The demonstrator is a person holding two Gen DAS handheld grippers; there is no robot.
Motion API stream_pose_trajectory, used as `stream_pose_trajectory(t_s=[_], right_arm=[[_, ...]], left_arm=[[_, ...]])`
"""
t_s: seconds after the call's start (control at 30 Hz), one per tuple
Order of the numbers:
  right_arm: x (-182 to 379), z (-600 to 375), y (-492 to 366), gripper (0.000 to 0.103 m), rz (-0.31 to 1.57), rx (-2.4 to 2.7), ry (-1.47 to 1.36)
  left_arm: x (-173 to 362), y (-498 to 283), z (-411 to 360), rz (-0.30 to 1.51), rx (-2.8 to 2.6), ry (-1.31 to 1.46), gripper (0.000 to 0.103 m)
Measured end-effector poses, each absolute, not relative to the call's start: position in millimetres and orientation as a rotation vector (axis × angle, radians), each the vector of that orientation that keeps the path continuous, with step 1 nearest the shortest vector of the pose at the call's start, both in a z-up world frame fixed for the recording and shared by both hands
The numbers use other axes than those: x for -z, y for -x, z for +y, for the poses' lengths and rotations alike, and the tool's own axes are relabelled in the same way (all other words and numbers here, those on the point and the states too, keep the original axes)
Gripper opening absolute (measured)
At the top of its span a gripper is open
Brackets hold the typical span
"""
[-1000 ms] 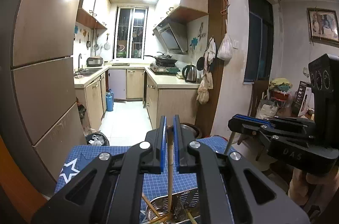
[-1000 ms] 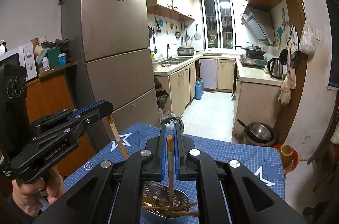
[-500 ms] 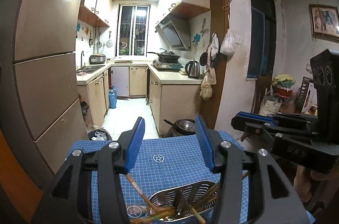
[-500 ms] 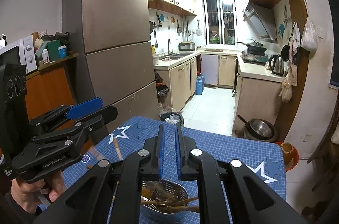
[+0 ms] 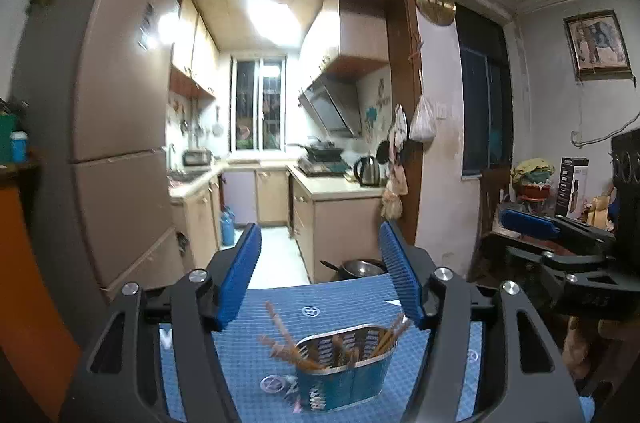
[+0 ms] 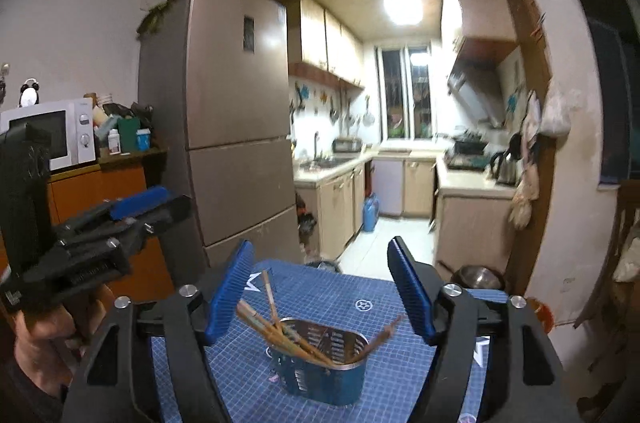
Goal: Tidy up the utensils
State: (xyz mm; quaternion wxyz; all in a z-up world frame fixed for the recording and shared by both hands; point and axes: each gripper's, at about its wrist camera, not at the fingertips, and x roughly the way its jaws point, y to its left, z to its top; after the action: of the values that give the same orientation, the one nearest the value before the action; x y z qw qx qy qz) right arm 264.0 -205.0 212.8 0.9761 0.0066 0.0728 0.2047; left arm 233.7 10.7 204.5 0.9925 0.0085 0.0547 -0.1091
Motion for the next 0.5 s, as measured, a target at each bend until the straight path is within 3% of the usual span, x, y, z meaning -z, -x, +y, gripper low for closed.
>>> stream_pose_trajectory(t_s=[0.17,0.23,0.37,0.5], right_arm=[[-183,-212,-183,0.087,0.061,-0.358,0.000],[-165,-213,-150,0.097,0.033,-0.339,0.000],[-127,-213,-105,0.098,0.014,-0.302,-0.018],[-89,-208,-71,0.098,0.022,-0.294,-0.038]], left_arm=[[-190,-159,27,0.037,0.161,-0.046,0.072],[-177,-127,33,0.015,0.145,-0.039,0.080],[-149,-86,41,-0.011,0.117,-0.020,0.092],[-109,-55,34,-0.008,0.117,0.003,0.097]])
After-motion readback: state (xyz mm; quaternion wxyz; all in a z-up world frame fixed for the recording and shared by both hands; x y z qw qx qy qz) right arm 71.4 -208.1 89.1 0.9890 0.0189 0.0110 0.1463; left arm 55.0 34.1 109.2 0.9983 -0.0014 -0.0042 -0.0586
